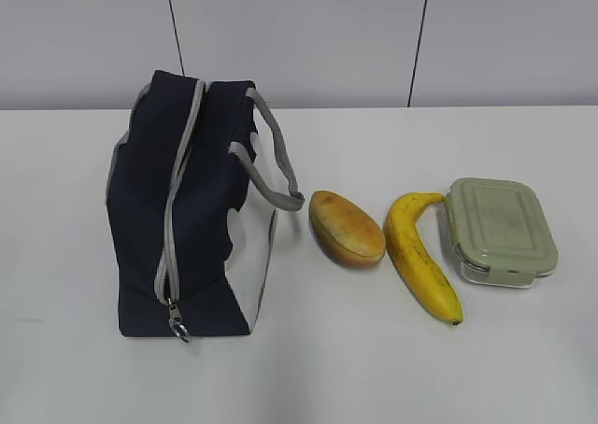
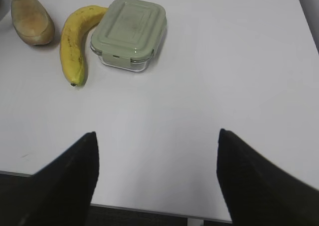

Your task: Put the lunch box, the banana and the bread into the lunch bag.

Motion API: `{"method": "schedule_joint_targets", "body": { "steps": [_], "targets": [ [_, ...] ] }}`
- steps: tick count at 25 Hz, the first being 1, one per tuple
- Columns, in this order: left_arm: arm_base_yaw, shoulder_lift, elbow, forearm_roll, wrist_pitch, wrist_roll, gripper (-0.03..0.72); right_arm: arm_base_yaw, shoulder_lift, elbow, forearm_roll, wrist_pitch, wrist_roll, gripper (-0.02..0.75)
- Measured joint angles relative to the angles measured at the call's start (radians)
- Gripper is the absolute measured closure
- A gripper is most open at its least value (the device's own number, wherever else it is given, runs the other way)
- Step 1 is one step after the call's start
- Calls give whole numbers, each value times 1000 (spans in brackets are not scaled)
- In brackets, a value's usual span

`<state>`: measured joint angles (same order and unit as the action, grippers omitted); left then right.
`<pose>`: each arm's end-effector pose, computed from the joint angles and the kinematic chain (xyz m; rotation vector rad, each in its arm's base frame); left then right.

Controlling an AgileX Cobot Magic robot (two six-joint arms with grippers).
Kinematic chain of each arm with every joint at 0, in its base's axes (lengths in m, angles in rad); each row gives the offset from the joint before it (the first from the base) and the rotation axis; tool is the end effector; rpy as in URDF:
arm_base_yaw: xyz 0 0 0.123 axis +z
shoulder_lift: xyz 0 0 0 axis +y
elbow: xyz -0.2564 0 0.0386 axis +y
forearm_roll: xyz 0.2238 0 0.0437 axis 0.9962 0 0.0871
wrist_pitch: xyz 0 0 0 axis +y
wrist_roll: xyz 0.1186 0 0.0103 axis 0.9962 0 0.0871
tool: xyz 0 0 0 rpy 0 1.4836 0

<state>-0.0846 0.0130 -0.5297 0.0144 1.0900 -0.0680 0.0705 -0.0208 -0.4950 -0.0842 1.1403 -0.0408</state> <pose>0.0224 -0.0004 0.2578 0.0160 2.0576 -0.0773 0.0186 -0.0078 0.2440 -0.1084 2.1033 -0.0839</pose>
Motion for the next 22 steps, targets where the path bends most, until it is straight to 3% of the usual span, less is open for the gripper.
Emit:
{"method": "schedule_joint_targets", "body": {
  "steps": [22],
  "targets": [
    [0,0,0,0,0,0,264,0,2,-15,-25,2,79,178]
  ]
}}
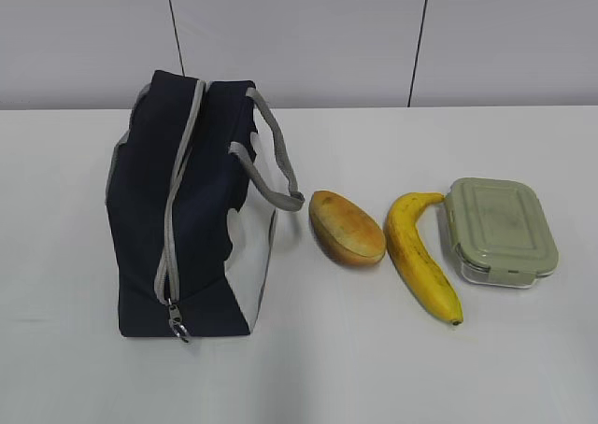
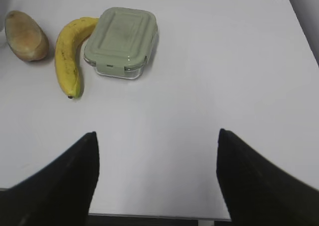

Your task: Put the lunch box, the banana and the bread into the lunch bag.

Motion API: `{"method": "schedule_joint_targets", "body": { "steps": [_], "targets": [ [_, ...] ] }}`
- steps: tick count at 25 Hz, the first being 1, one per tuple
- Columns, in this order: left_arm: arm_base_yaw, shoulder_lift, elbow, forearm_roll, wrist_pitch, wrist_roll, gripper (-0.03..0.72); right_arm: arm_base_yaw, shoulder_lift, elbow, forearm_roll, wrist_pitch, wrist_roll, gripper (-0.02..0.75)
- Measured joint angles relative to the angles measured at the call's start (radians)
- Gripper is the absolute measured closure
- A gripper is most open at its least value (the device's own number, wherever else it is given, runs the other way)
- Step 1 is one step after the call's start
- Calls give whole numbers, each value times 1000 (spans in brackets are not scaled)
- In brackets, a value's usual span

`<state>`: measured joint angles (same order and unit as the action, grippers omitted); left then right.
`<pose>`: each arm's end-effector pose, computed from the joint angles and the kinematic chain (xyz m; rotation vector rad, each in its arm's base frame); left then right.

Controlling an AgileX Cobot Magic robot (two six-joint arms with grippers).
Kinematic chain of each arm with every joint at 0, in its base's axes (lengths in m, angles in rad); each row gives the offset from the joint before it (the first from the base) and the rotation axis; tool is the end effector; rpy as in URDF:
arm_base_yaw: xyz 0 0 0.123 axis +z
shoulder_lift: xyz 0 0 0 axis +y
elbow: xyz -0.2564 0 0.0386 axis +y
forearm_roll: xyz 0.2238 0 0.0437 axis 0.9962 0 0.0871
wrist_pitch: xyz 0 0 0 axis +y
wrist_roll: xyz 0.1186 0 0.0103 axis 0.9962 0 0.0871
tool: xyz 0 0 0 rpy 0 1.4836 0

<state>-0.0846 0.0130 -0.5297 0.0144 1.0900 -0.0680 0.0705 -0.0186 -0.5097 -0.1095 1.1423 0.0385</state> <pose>0.0224 -0.0004 0.2578 0.0160 2.0576 -0.0773 0.0175 -0.0106 0.2480 -0.0211 2.0930 -0.0660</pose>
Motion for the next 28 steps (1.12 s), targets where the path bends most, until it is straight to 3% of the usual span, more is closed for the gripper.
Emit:
{"method": "schedule_joint_targets", "body": {
  "steps": [13,28],
  "targets": [
    [0,81,-7,-49,0,0,264,0,294,-113,-2,38,177,178],
    [0,529,-308,-83,45,0,264,0,753,-266,2,34,238,178]
  ]
}}
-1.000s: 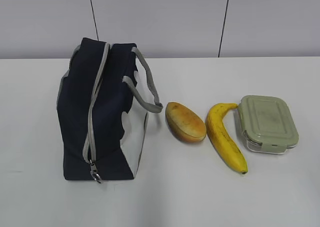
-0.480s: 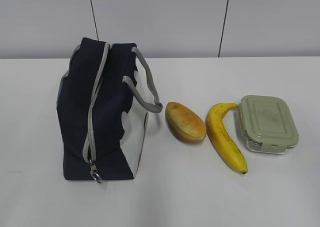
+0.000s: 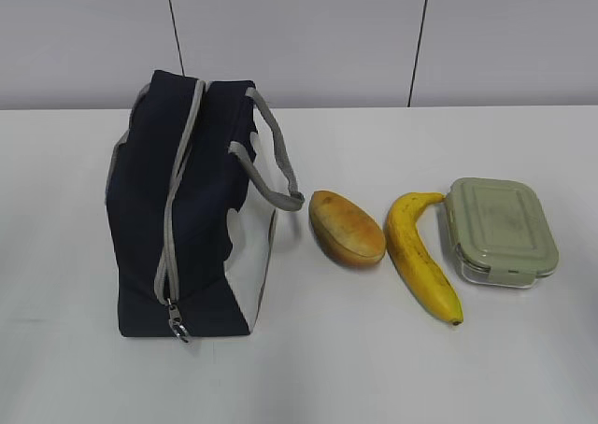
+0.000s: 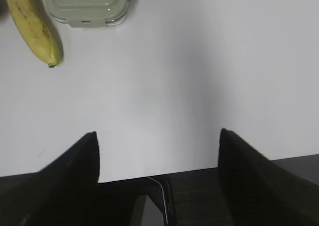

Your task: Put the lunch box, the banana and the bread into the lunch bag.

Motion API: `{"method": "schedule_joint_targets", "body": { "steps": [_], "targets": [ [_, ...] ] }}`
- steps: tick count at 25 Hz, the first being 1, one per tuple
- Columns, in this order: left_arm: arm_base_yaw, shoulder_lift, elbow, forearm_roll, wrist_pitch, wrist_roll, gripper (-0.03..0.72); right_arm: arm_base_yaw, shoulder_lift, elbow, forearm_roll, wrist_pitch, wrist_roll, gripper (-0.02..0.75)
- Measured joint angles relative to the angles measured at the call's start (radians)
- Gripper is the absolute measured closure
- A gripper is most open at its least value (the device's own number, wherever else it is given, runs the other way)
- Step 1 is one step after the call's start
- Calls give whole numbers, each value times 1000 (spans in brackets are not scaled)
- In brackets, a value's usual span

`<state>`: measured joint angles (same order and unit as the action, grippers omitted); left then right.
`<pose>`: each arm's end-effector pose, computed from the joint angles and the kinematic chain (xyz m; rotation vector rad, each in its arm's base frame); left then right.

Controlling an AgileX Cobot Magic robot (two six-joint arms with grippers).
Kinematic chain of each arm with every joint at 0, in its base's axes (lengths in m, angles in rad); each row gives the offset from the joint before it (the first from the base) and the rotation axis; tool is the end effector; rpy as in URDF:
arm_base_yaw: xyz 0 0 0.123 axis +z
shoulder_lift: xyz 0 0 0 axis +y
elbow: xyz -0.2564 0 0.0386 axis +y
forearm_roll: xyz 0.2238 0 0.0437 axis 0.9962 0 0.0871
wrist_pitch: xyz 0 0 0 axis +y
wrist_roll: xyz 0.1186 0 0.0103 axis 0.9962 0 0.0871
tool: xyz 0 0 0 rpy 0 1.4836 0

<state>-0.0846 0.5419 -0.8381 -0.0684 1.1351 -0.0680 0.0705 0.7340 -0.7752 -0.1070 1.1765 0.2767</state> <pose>0.0874 -0.0148 0.3143 0.0170 2.3254 -0.1634 0.1171 -0.0035 0.2737 0.2494 2.5967 -0.0207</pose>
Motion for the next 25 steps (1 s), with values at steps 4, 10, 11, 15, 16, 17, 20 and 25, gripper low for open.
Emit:
{"method": "schedule_joint_targets", "body": {
  "steps": [4,10,11,15,16,17,20,25],
  "targets": [
    [0,75,-19,-18,12,0,264,0,106,-31,-4,-45,7,178],
    [0,125,-20,-36,14,0,264,0,275,-99,-5,-97,23,179],
    [0,130,-20,-38,14,0,264,0,300,-117,-5,-105,23,178],
    [0,131,-20,-54,14,0,264,-8,418,-191,0,-126,25,179],
    [0,131,-20,-58,14,0,264,-18,444,-211,12,-132,25,179],
    [0,131,-20,-60,14,0,264,-30,480,-231,32,-137,18,178],
    [0,143,-20,-65,14,0,264,-83,566,-291,113,-153,-35,179],
    [0,175,-20,-65,20,0,264,-211,690,-357,292,-169,-195,179]
  ]
}}
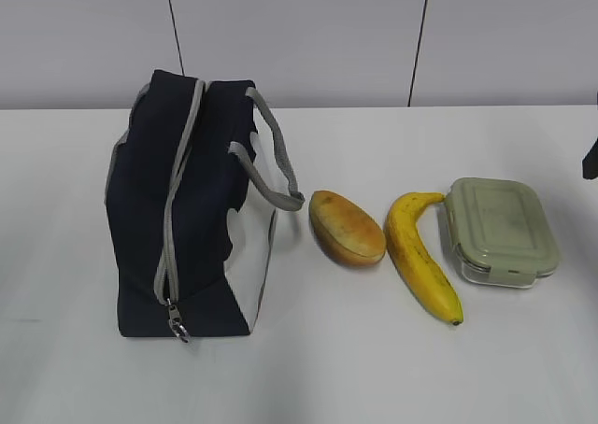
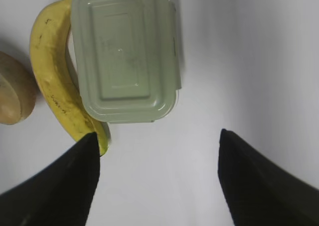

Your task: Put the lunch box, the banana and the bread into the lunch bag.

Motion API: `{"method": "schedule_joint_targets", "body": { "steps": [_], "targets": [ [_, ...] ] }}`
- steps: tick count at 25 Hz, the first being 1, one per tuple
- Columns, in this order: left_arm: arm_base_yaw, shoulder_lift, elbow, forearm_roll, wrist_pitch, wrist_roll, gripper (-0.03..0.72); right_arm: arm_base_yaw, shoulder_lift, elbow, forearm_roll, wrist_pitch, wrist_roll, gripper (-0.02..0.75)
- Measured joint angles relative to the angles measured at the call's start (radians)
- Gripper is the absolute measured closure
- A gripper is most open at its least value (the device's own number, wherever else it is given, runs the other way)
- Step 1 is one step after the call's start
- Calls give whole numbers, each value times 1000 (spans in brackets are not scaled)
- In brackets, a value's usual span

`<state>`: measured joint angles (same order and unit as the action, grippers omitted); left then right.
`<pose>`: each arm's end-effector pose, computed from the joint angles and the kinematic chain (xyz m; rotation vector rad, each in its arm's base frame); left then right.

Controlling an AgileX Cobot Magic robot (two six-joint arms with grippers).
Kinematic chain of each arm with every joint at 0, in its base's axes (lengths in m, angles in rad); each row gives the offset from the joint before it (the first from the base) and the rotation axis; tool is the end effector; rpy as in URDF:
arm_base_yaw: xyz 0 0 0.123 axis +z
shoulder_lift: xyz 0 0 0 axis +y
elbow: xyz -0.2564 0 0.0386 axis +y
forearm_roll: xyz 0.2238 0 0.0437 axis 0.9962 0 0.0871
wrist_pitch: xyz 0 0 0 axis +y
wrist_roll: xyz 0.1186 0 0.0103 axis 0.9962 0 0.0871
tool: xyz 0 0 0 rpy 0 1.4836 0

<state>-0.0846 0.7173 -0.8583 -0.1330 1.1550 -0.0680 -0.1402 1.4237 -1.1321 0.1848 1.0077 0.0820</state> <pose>0.1172 -0.0244 0.3010 0.0043 2.5003 -0.2378 0.2695 -0.0194 0.2500 0.4040 2.7406 0.2271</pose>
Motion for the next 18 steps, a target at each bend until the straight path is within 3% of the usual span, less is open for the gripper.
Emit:
{"method": "schedule_joint_targets", "body": {
  "steps": [12,18],
  "targets": [
    [0,26,0,-3,7,0,264,-224,244,-11,373,38,-500,179],
    [0,26,0,-3,29,0,264,-361,366,-14,634,136,-757,179]
  ]
}}
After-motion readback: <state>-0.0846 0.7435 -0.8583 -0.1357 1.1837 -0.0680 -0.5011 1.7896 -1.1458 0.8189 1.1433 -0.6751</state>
